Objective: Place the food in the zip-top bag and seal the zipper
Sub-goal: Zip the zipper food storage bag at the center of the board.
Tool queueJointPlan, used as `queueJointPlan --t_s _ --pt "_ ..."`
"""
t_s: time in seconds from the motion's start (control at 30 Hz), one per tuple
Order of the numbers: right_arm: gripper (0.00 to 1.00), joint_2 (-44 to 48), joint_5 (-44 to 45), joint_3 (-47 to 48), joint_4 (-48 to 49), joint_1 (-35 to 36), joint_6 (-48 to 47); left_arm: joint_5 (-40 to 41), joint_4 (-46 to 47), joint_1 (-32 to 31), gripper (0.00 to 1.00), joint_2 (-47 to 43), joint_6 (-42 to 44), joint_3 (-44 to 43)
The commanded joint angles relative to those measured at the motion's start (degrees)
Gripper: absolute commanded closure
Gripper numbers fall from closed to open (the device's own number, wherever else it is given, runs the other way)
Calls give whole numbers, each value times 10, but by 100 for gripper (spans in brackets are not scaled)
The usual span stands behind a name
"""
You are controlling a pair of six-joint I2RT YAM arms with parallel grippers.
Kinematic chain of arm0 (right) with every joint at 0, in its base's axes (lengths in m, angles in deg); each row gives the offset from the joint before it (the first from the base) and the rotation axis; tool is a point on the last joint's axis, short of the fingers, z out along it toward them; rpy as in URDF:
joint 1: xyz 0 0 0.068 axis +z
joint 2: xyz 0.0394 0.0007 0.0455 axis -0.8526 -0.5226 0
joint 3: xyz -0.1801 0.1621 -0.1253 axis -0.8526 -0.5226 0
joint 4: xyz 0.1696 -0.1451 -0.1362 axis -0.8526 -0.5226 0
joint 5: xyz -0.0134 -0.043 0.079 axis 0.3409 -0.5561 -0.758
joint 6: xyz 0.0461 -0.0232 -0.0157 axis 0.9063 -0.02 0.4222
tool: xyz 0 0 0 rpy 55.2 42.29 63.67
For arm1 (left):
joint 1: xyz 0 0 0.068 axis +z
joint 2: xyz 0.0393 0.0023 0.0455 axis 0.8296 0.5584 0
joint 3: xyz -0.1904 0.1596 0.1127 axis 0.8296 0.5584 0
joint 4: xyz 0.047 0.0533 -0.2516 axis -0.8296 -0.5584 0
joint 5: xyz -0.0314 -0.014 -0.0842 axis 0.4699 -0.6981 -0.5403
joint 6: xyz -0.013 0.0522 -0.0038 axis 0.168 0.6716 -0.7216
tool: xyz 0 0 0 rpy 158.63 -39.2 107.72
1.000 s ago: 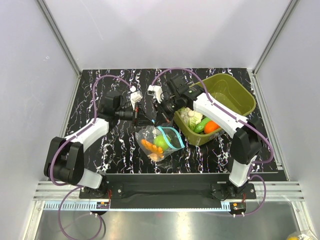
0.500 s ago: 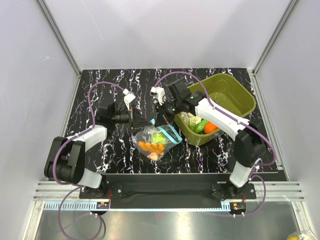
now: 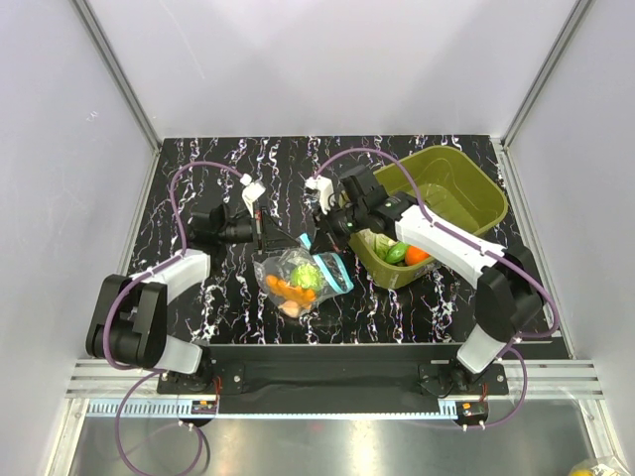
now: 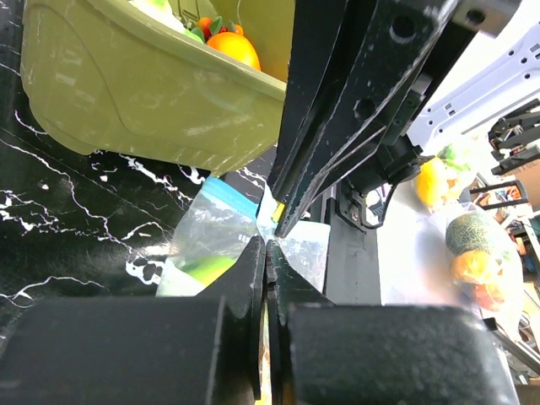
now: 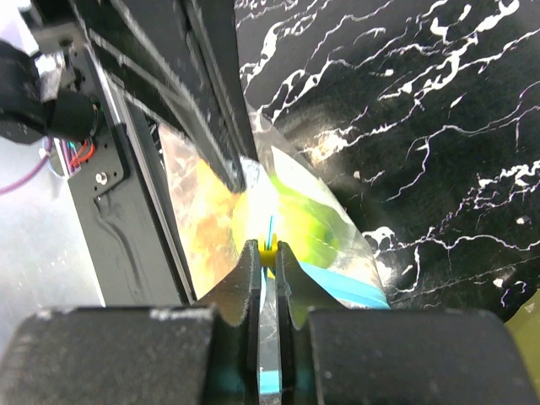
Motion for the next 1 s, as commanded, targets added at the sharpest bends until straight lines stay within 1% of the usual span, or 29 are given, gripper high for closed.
queueJointPlan --t_s 0.0,0.13,0.33,0.43,0.53,0.63,0.7,0.97 --pt "92 30 9 -41 -82 -2 -34 14 34 21 100 -26 12 -34" --pt "93 39 0 -45 -88 -2 -28 33 13 32 100 -21 18 -42" --pt "94 49 -12 -62 -107 -2 -15 60 58 60 100 -4 -22 -46" --pt "94 65 -9 -77 -113 -2 -16 75 63 73 100 7 -31 -51" --pt "94 76 -5 -81 -129 -2 -18 93 47 84 100 11 -23 -61" --pt "95 83 5 -79 -153 -2 -17 120 -10 89 100 18 13 -73" --pt "95 91 11 -79 -171 -3 -17 137 -29 92 100 22 21 -85" --pt "97 123 40 -92 -221 -2 -26 150 -66 94 100 34 44 -113"
